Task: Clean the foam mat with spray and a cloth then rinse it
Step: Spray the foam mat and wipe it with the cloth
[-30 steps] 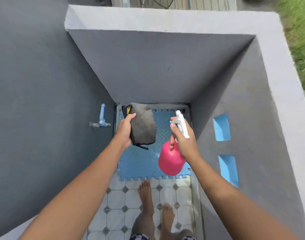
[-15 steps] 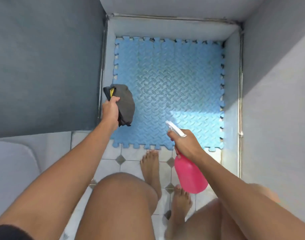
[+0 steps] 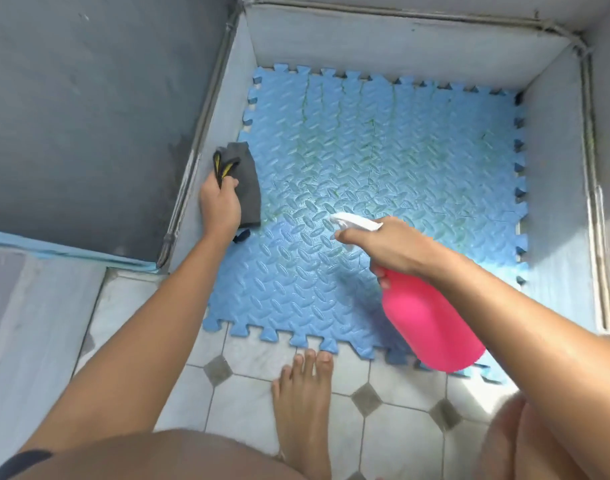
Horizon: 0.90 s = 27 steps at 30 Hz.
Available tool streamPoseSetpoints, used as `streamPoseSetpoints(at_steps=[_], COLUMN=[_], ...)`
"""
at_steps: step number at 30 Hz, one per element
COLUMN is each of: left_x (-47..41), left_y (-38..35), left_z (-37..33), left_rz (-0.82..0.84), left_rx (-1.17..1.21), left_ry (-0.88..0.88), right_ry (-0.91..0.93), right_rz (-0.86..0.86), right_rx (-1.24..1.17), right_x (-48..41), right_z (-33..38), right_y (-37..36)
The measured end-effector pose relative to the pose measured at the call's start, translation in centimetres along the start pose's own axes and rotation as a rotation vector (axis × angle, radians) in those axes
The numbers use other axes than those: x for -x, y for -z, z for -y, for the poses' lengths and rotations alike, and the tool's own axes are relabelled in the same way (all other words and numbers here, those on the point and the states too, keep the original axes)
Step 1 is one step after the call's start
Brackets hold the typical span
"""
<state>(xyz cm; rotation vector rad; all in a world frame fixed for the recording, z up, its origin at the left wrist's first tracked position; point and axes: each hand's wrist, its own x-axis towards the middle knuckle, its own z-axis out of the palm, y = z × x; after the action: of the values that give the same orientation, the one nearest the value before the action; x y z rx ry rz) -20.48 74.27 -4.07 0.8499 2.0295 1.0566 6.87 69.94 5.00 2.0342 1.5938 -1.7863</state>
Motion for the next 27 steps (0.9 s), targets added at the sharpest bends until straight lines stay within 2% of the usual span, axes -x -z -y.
streamPoseSetpoints(at_steps=[4,7,9,11,14,15,17,20,22,23,25,27], left_x=[1.0,1.3,0.0,-1.6,-0.7,0.5,4.3,11.2,14.4,14.8,12.6,8.8], left_y=[1.0,1.8,1.9,0.9,-1.7,-2.3,-2.6,-2.4,-2.1,-1.8,-0.9,0.7], left_z=[-0.5,-2.0,-2.1,-0.7,3.7,5.2,7.4,10.4,11.8,12.0,11.7,11.1], left_rz=[-0.055,-0.122,-0.106,0.041,0.388,0.436,0.508,0.703,0.831,0.839,0.715,0.490], left_rx=[-0.025,-0.116,-0.206,-0.398,-0.777,-0.829,-0.857,-0.948,-1.000,-1.024,-1.058,-1.051], left_ry=[-0.116,-0.384,-0.558,-0.561,-0.526,-0.559,-0.685,-1.034,-1.179,-1.202,-1.148,-0.904], right_ry=[-0.037,0.022,0.050,0.066,0.076,0.073,0.072,0.090,0.086,0.083,0.078,0.085], right_rz=[-0.037,-0.099,-0.053,-0.002,0.039,0.050,0.069,0.102,0.116,0.120,0.111,0.109], right_rx=[-0.005,0.026,0.018,0.054,0.099,0.100,0.109,0.200,0.221,0.232,0.245,0.233], right_x=[-0.4,-0.8,-1.1,-1.2,-1.1,-1.2,-1.1,-1.0,-0.9,-1.0,-1.1,-1.2], right_z=[-1.2,-0.8,-0.7,-1.1,-1.6,-1.7,-1.9,-1.8,-1.8,-1.8,-2.0,-2.1], right_y=[1.9,2.5,2.4,2.2,1.9,1.8,1.6,1.3,1.3,1.2,1.2,0.9])
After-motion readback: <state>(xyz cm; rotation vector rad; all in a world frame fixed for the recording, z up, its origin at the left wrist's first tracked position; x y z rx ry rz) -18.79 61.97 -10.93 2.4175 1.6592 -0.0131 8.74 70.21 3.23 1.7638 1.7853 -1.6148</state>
